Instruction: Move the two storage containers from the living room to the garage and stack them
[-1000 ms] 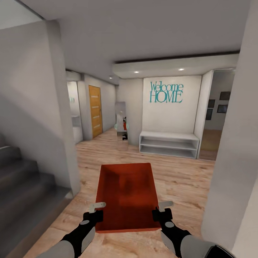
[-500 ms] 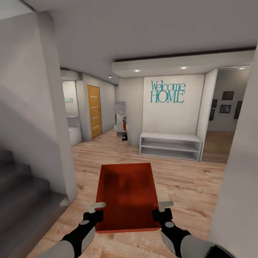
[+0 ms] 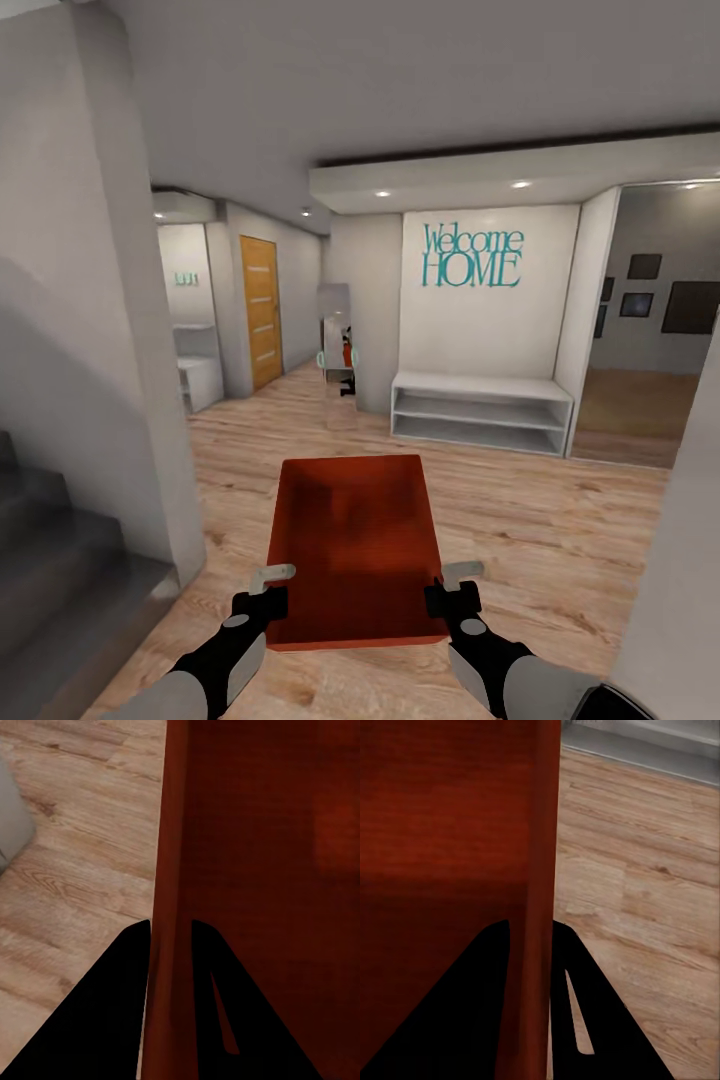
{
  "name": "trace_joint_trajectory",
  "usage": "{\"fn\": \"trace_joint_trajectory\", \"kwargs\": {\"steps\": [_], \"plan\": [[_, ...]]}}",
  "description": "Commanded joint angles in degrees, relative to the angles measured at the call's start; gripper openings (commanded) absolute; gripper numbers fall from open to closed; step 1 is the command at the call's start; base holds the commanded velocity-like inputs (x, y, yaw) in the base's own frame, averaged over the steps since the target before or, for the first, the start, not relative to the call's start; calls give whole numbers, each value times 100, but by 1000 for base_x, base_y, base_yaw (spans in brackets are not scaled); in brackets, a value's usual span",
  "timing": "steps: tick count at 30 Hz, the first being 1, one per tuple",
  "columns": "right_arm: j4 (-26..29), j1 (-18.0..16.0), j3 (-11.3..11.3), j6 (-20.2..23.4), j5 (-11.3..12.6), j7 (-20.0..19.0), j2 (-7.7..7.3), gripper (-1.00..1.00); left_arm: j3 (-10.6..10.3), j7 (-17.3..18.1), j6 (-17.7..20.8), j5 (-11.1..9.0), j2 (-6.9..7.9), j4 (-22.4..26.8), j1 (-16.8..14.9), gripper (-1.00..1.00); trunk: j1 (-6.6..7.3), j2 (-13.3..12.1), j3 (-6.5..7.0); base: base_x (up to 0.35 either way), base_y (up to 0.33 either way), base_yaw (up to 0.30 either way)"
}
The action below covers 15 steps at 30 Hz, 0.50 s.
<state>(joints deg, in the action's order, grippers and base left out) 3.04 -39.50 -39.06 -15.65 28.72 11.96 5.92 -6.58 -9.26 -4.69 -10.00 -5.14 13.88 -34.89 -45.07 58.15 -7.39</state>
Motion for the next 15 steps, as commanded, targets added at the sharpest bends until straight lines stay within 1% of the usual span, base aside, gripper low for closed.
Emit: {"fn": "trace_joint_trajectory", "kwargs": {"steps": [1,15], "plan": [[8,-6,435,27,29,-1,6,-100,-133,-217,-111,31,5,9,-3,-100,-4,6,-9,321,0,0],[8,-6,435,27,29,-1,6,-100,-133,-217,-111,27,13,9,-3,-100,-4,6,-9,321,0,0]]}}
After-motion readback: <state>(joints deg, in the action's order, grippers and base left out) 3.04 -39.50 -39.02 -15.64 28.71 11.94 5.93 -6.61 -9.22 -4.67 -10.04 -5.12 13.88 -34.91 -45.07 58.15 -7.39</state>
